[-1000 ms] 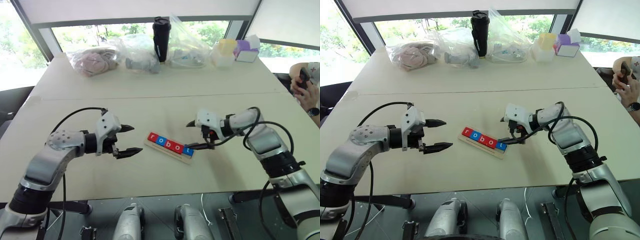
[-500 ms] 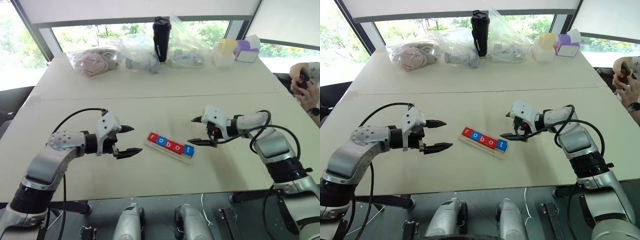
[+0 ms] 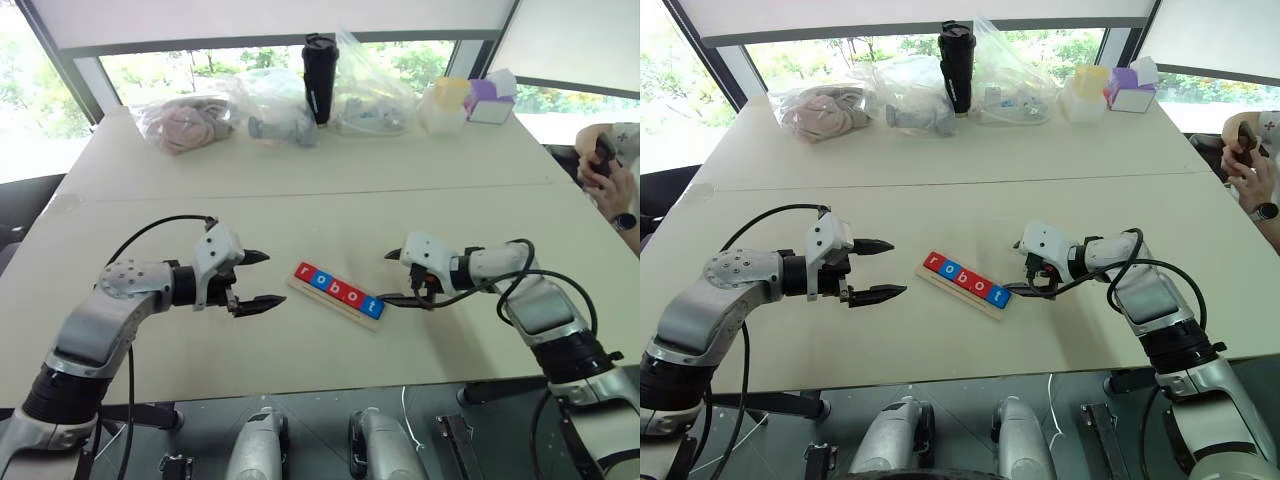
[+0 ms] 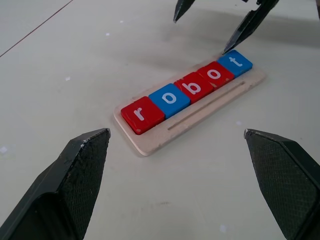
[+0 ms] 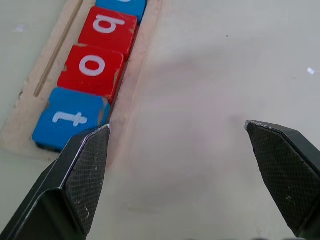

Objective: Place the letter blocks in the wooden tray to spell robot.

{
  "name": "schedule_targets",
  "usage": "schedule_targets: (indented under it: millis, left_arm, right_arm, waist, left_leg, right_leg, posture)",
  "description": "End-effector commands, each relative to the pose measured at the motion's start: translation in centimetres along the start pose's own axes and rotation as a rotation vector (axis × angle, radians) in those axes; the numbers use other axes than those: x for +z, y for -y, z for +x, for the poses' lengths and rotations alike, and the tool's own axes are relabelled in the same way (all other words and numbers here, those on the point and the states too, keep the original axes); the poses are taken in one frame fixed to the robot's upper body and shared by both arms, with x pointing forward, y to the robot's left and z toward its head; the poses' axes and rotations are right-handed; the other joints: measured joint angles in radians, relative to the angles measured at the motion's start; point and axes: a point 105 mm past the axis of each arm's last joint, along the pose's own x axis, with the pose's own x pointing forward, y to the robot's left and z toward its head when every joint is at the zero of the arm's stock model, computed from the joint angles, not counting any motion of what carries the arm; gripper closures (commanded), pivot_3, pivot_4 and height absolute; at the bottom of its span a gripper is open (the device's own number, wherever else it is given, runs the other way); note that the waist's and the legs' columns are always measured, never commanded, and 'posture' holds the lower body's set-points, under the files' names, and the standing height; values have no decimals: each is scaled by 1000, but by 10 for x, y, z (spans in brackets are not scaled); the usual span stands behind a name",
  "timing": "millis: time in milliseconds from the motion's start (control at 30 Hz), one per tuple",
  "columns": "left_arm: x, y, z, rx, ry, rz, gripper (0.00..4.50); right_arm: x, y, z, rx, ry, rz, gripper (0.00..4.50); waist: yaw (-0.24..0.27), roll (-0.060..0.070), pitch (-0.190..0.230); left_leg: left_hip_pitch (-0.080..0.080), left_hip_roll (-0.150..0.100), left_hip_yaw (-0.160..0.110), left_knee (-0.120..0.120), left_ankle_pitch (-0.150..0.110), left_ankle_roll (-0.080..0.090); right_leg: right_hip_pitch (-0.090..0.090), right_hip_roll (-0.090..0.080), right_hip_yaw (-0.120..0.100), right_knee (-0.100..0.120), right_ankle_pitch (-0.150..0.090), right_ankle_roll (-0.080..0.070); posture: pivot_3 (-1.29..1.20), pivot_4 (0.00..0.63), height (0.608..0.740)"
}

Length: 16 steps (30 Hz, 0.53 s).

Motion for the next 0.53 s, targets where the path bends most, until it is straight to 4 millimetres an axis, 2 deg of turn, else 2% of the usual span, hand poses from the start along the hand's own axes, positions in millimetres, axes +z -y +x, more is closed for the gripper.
schedule_targets:
  millis: [33,133,233,300,533]
  left_arm:
    - [7,0,0,4,20,35,0]
    - [8,0,0,4,22,35,0]
    - [7,-1,-3,13,19,31,0]
    - [5,3,-8,-1,12,21,0]
    - [-11,4,-38,47,-37,-60,0]
  right_arm:
    - [12,10,-8,-43,35,-39,42]
    - [10,13,-11,-66,25,-39,42]
    - [3,20,-26,-111,-14,-45,42]
    - [3,16,-43,-111,-6,4,42]
    - [16,-35,-87,-53,132,313,42]
  waist:
    - [2,0,0]
    - [3,0,0]
    - [4,0,0]
    - [6,0,0]
    - [4,0,0]
  left_leg:
    - [0,0,0,0,0,0]
    - [0,0,0,0,0,0]
    - [0,0,0,0,0,0]
    - [0,0,0,0,0,0]
    - [0,1,-3,-2,0,0]
  right_leg:
    - [0,0,0,0,0,0]
    - [0,0,0,0,0,0]
    - [0,0,0,0,0,0]
    - [0,0,0,0,0,0]
    - [-1,0,0,-1,-1,0]
  posture:
    - [0,150,740]
    - [0,150,740]
    - [0,150,740]
    - [0,150,740]
    - [0,150,740]
